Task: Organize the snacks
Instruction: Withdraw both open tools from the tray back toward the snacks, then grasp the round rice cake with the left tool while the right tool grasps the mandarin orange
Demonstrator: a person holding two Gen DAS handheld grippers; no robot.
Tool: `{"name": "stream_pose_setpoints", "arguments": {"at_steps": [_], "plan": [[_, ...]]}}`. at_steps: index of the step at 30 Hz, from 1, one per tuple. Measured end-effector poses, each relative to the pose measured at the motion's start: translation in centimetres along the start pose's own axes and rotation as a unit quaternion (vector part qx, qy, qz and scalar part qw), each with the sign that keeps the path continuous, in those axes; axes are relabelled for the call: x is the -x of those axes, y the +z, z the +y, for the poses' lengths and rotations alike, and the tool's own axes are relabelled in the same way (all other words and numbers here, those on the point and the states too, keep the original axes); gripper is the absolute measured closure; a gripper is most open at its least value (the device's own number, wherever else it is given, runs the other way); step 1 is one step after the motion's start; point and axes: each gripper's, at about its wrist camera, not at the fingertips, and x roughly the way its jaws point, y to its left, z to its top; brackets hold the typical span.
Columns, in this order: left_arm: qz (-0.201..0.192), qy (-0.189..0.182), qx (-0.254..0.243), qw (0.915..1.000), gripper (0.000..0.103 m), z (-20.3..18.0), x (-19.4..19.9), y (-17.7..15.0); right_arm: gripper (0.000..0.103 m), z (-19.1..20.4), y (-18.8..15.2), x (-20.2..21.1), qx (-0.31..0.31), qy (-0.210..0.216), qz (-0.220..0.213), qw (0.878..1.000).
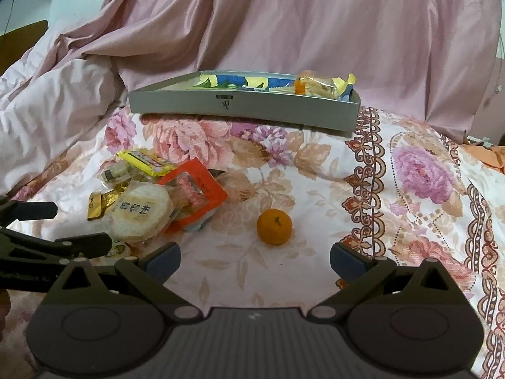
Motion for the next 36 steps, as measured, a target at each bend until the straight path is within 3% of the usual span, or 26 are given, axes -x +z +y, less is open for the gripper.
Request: {"name": "stream_pose_setpoints", "arguments": {"at_steps": [11,22,33,36], "plan": [[-0.010,-0.002,-0.040,0.9992,0.001,-1.1,-2.7,0.5,0.000,-1.9,0.7,-2.9,-0.004,-0.015,-0.002,1.000],[-0.003,-0.024,-0.052,0.9984,0.001,-1.8,-4.4,0.4,0.001,-1.4,1.1,-5.5,0.050,0.001,0.011,0.999],[0.004,-0.030,-0.065,0.9974,0.001,-2.2,-4.8,0.0,0.018,-1.8,1.4,-7.2,0.028,0.022,0.026,0.999],[0.003,-0.041,-0.064,0.9971,0.006,-2.3,-4.5,-0.1,0.024,-1.8,1.4,-7.6,0.026,0.024,0.031,0.999]]}}
